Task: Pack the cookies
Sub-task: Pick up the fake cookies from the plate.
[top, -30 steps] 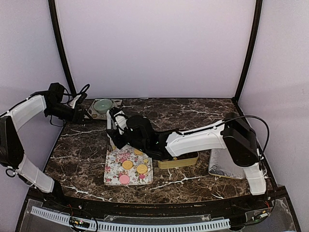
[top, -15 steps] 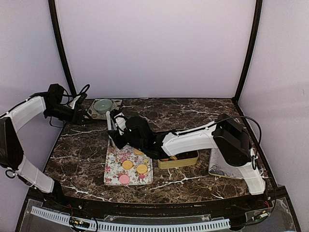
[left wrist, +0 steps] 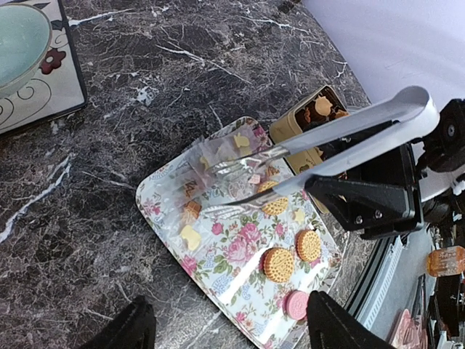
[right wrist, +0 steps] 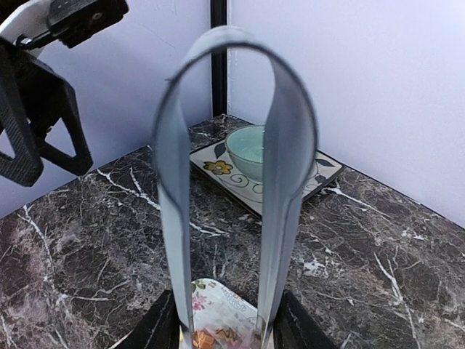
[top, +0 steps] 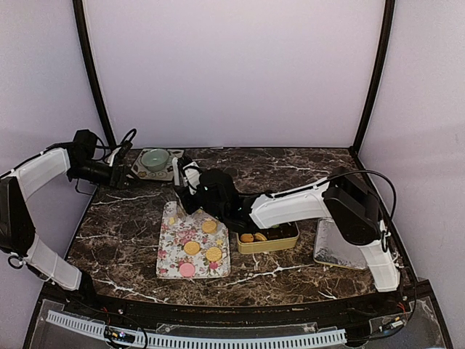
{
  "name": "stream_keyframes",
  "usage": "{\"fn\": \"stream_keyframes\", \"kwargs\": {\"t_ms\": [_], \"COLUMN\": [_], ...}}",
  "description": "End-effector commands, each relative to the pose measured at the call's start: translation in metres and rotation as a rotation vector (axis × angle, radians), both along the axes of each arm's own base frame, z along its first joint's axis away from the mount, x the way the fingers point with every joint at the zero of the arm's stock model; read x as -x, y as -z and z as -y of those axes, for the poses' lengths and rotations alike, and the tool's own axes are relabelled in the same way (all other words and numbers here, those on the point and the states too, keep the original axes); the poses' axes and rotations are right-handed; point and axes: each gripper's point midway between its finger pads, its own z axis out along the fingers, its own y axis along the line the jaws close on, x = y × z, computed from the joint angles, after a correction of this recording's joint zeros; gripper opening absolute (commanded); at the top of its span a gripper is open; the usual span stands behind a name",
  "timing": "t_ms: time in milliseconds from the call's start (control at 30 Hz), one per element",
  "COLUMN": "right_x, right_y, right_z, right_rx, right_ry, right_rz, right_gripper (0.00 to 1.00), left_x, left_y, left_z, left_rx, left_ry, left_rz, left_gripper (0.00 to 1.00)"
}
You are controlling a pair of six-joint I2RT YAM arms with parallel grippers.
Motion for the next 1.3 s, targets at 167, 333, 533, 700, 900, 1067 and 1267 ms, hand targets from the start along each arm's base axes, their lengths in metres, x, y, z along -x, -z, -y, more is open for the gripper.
{"fn": "stream_keyframes", "kwargs": {"t_ms": [167, 333, 533, 700, 900, 1067, 1267], "right_x": [-0.013, -0.012, -0.024, -0.031, -0.033, -0.033, -0.031], "right_y": [-0.052, -0.084, -0.103, -0.088, -0.057, -0.040, -0.024], "right_z": [0.012, 0.020, 0.041, 0.053, 0.056, 0.056, 0.051], "right_rx": [-0.118, -0.167, -0.184, -0.157, -0.106, -0.075, -0.075], "right_ry": [0.047, 0.057, 0.094, 0.121, 0.134, 0.135, 0.115], "right_rz": [0.090, 0.133, 0.160, 0.141, 0.105, 0.084, 0.041], "right_gripper": [0.43, 0.43, 0.43, 0.43, 0.43, 0.43, 0.41], "left_x": [0.008, 0.010, 0.012, 0.011, 0.010, 0.009, 0.009], "left_y": [-0.006, -0.006, -0.006, -0.005, -0.006, -0.007, -0.008], "left_z": [0.003, 0.005, 0.006, 0.007, 0.007, 0.008, 0.007], "left_rx": [0.019, 0.029, 0.039, 0.044, 0.046, 0.049, 0.045], "left_ry": [0.025, 0.031, 0.043, 0.046, 0.049, 0.050, 0.050], "left_rz": [0.023, 0.015, 0.016, 0.009, 0.013, 0.016, 0.020], "left_gripper": [0.73, 0.72, 0.71, 0.71, 0.70, 0.70, 0.70]}}
